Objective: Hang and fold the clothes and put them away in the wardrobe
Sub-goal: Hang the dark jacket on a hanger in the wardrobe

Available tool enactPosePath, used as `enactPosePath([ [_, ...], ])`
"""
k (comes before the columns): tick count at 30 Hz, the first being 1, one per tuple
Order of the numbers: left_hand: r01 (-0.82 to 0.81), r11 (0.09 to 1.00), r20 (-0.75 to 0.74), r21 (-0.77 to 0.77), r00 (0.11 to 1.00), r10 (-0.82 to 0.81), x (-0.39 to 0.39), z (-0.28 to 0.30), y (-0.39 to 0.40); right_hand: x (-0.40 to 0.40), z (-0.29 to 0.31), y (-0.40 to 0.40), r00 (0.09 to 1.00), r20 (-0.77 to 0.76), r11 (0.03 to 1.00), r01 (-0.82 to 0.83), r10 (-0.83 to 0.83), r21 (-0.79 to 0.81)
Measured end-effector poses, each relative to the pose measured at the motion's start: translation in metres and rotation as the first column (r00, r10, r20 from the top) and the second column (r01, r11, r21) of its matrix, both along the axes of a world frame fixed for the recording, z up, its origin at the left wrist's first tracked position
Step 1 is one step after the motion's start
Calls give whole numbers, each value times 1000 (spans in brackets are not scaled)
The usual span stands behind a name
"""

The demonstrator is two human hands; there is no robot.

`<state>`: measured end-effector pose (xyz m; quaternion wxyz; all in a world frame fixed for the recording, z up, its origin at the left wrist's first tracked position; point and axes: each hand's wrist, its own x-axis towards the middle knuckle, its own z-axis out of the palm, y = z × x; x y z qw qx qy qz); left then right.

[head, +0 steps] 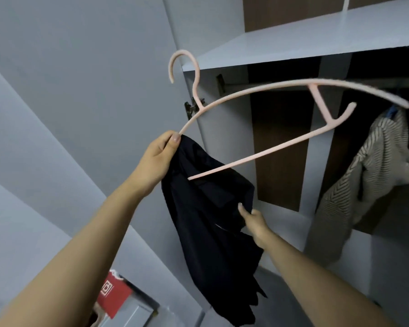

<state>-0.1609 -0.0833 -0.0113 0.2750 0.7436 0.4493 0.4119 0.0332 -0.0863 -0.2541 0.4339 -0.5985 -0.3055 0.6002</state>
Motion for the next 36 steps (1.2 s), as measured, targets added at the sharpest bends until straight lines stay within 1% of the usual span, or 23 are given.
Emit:
enactPosePath([
  [2, -19, 1000, -65, -10, 998, 19, -16, -7, 4, 35, 20, 7, 997, 19, 993, 79, -80, 84],
  [4, 8, 1000, -160, -17, 987, -10, -26, -19, 8, 81, 45, 13, 989, -34, 976, 150, -146, 157],
  [5, 34, 999, -215, -22, 976, -38, -28, -25, 8, 103, 59, 15, 985, -32, 968, 175, -172, 182],
  [6, 64, 998, -270, -29, 960, -70, -27, -32, 8, 123, 73, 17, 980, -2, 960, 193, -197, 205],
  [9, 185, 982, -420, -33, 889, -182, -18, -53, 9, 171, 115, 19, 952, 182, 950, 200, -247, 241],
  [10, 224, 974, -457, -31, 863, -213, -14, -58, 11, 181, 129, 17, 939, 222, 946, 205, -262, 251],
  [12, 278, 960, -516, -23, 819, -250, -8, -65, 16, 197, 156, 8, 915, 267, 933, 225, -301, 280],
  [15, 320, 948, -597, 5, 761, -254, 0, -65, 26, 207, 191, -8, 890, 307, 919, 239, -336, 312],
  [16, 323, 946, -627, 17, 741, -242, 4, -64, 29, 208, 202, -12, 888, 295, 911, 257, -354, 322],
  [17, 321, 946, -656, 41, 723, -217, 7, -64, 32, 208, 215, -16, 896, 245, 901, 283, -371, 329],
  [19, 288, 949, -692, 127, 712, -123, 16, -62, 39, 204, 242, -22, 928, 66, 890, 330, -367, 315],
  [20, 255, 950, -689, 182, 722, -62, 21, -60, 43, 200, 258, -25, 935, -20, 890, 342, -353, 301],
  [22, 187, 938, -654, 291, 755, 53, 31, -55, 48, 193, 284, -29, 933, -112, 881, 359, -341, 310],
  [24, 139, 919, -613, 369, 779, 128, 40, -49, 50, 187, 304, -32, 927, -126, 860, 375, -354, 346],
  [27, 103, 899, -551, 426, 817, 168, 47, -42, 54, 183, 319, -36, 910, -108, 825, 409, -400, 389],
  [30, 114, 907, -503, 404, 857, 116, 53, -38, 58, 180, 320, -38, 915, -163, 845, 403, -368, 353],
  [32, 151, 923, -437, 354, 899, 21, 60, -38, 58, 174, 319, -36, 911, -251, 849, 401, -329, 344],
  [34, 189, 935, -343, 299, 936, -80, 66, -40, 58, 168, 320, -32, 886, -354, 835, 422, -299, 352],
  [36, 228, 940, -284, 253, 947, -153, 73, -43, 60, 159, 322, -29, 860, -441, 841, 423, -256, 337],
])
